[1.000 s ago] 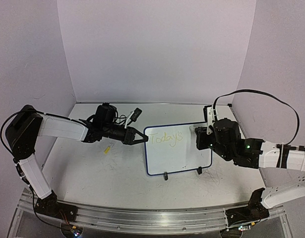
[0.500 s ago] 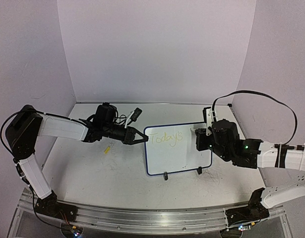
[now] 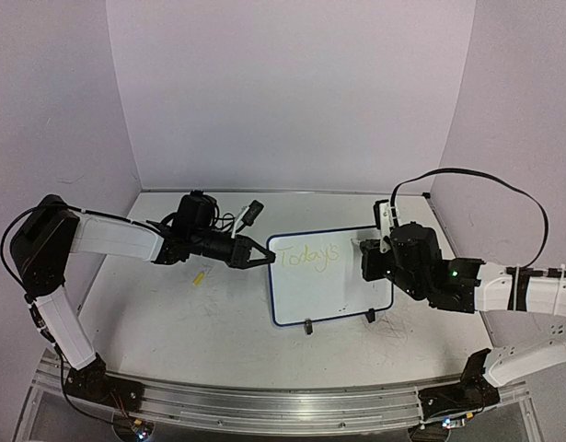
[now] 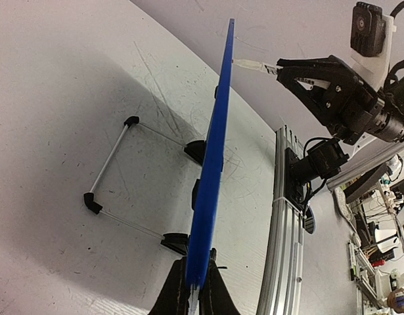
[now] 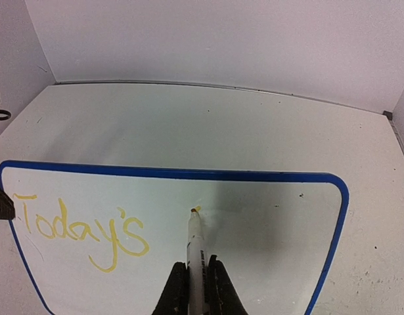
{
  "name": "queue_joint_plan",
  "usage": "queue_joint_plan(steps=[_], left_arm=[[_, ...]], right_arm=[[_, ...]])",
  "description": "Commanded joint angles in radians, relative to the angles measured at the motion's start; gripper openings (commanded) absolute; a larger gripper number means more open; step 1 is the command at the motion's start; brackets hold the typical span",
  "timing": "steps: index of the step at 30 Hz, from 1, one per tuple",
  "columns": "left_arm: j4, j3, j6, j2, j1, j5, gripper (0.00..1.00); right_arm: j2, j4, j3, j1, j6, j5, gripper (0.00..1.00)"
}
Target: Write a sentence on the whiteboard
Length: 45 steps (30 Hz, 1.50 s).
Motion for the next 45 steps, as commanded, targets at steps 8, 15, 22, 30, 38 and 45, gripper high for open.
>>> queue_joint_plan(steps=[8, 15, 22, 30, 38, 45], left_arm=[[-0.041, 0.028, 0.005, -0.007, 0.011, -0.037, 0.00], [-0.041, 0.028, 0.005, -0.009, 0.011, -0.038, 0.00], [-0.041, 0.027, 0.005, -0.009, 0.011, -0.036, 0.00], [-0.041, 0.032, 0.003, -0.001, 0.011, -0.033, 0.00], [-0.041, 0.029, 0.004, -0.006, 0.012, -0.033, 0.00], [-0.041, 0.027, 0.005, -0.008, 0.011, -0.032, 0.00]], right_arm=[[0.007, -0.040, -0.025, -0.005, -0.002, -0.054, 0.00], [-0.001, -0.077, -0.046, -0.005, 0.008, -0.085, 0.00], [-0.024, -0.117, -0.077, -0.005, 0.035, -0.126, 0.00], [-0.074, -0.024, -0.064, -0.005, 0.033, -0.166, 0.00], [-0.076, 0.069, -0.035, -0.006, 0.033, -0.144, 0.00], [-0.040, 0.077, -0.009, -0.006, 0.031, -0.093, 0.00]])
